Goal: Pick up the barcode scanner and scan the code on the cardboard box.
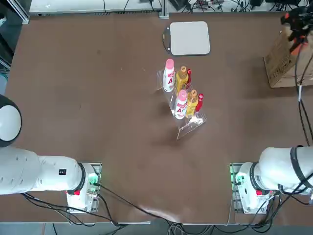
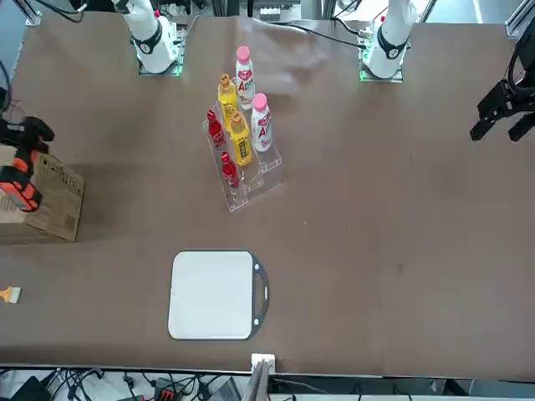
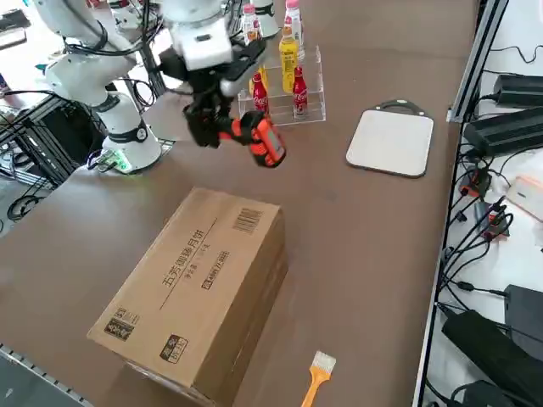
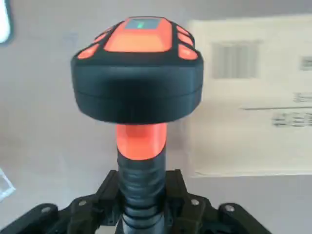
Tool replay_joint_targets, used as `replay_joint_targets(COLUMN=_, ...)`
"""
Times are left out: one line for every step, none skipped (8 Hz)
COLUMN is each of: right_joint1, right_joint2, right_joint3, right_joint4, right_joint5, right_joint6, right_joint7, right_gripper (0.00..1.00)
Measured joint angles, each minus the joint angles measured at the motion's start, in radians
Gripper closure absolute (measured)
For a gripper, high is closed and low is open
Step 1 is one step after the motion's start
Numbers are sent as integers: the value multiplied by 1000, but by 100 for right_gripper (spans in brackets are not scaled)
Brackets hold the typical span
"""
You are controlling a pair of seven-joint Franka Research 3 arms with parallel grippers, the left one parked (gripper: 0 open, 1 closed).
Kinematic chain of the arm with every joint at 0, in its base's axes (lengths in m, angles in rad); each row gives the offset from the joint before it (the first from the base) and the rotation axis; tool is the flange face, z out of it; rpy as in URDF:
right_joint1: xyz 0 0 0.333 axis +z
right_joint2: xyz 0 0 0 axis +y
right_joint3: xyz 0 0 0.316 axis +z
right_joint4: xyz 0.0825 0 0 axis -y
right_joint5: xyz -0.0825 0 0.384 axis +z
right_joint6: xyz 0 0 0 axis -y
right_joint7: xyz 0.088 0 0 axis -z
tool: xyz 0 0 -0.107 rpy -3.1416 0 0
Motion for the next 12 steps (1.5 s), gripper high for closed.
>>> replay_joint_targets(right_joint1=-54, right_joint2=15, right_joint3=-1, right_joint4=4, right_joint5=0, right_joint6=9, right_joint7=-72, right_gripper=57)
replay_joint_targets(right_joint1=-95, right_joint2=32, right_joint3=-1, right_joint4=8, right_joint5=0, right_joint6=28, right_joint7=-131, right_gripper=57)
replay_joint_targets(right_joint1=-121, right_joint2=49, right_joint3=-1, right_joint4=10, right_joint5=0, right_joint6=54, right_joint7=-176, right_gripper=57)
replay_joint_targets(right_joint1=-132, right_joint2=66, right_joint3=-1, right_joint4=14, right_joint5=0, right_joint6=74, right_joint7=-200, right_gripper=57)
replay_joint_targets(right_joint1=-134, right_joint2=84, right_joint3=1, right_joint4=26, right_joint5=1, right_joint6=82, right_joint7=-216, right_gripper=57)
replay_joint_targets(right_joint1=-136, right_joint2=97, right_joint3=3, right_joint4=38, right_joint5=1, right_joint6=82, right_joint7=-228, right_gripper=57)
replay_joint_targets(right_joint1=-140, right_joint2=108, right_joint3=3, right_joint4=45, right_joint5=2, right_joint6=82, right_joint7=-232, right_gripper=57)
replay_joint_targets(right_joint1=-144, right_joint2=114, right_joint3=3, right_joint4=48, right_joint5=2, right_joint6=82, right_joint7=-236, right_gripper=57)
replay_joint_targets(right_joint1=-145, right_joint2=116, right_joint3=3, right_joint4=49, right_joint5=2, right_joint6=82, right_joint7=-238, right_gripper=57)
replay_joint_targets(right_joint1=-146, right_joint2=116, right_joint3=3, right_joint4=50, right_joint5=2, right_joint6=82, right_joint7=-238, right_gripper=57)
replay_joint_targets(right_joint1=-146, right_joint2=116, right_joint3=3, right_joint4=51, right_joint5=2, right_joint6=82, right_joint7=-239, right_gripper=57)
replay_joint_targets(right_joint1=-146, right_joint2=116, right_joint3=3, right_joint4=51, right_joint5=2, right_joint6=82, right_joint7=-239, right_gripper=57)
